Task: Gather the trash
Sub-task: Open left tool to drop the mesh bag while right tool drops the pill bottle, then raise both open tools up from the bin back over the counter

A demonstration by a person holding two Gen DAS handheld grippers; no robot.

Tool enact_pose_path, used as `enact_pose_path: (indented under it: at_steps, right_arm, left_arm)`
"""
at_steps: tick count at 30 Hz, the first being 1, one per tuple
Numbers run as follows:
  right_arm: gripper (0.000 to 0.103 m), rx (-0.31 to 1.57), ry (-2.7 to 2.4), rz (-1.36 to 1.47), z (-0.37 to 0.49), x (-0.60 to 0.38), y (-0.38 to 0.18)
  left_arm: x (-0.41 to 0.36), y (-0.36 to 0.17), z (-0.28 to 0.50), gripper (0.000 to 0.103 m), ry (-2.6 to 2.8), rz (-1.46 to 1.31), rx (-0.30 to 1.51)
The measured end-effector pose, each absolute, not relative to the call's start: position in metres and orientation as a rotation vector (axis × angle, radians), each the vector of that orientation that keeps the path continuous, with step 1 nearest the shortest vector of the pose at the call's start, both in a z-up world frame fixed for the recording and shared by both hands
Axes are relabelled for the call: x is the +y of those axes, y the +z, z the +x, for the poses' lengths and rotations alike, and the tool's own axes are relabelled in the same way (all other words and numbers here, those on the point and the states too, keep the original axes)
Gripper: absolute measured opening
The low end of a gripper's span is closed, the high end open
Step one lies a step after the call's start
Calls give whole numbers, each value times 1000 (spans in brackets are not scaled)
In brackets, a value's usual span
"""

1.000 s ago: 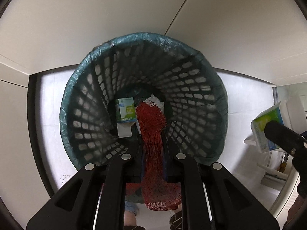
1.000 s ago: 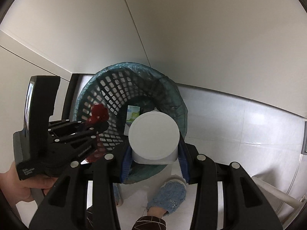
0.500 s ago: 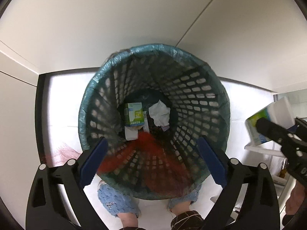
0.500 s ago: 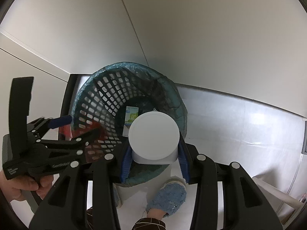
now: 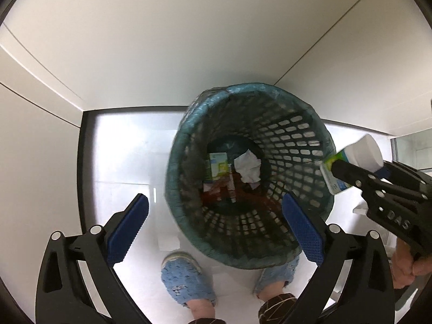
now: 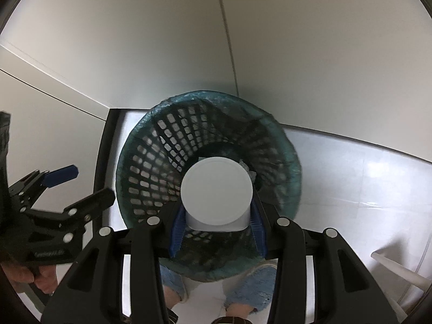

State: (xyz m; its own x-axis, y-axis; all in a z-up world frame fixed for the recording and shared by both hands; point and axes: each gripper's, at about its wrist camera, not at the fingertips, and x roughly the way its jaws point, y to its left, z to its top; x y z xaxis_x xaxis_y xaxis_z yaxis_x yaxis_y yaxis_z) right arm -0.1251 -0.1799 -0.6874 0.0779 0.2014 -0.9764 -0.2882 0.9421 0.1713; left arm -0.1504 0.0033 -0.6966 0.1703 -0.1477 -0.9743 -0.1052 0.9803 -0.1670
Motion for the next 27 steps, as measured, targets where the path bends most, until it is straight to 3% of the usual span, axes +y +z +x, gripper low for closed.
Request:
enact_pose_path:
  at_steps: [9, 19, 21, 27]
  right_arm:
    - [41, 1460, 359, -84, -127, -162, -697]
    - [68, 1426, 330, -90, -131, -160, -691]
    - [78, 1422, 317, -90, -131, -161, -687]
    - [87, 1428, 291, -71, -134, -170, -675]
  left_arm:
    - [20, -697, -152, 97, -20, -224, 1420]
    - [20, -695, -152, 96, -55, -226, 1422]
    - [21, -693, -152, 96, -54, -221, 1422]
    - [21, -683, -152, 93, -57, -219, 1424]
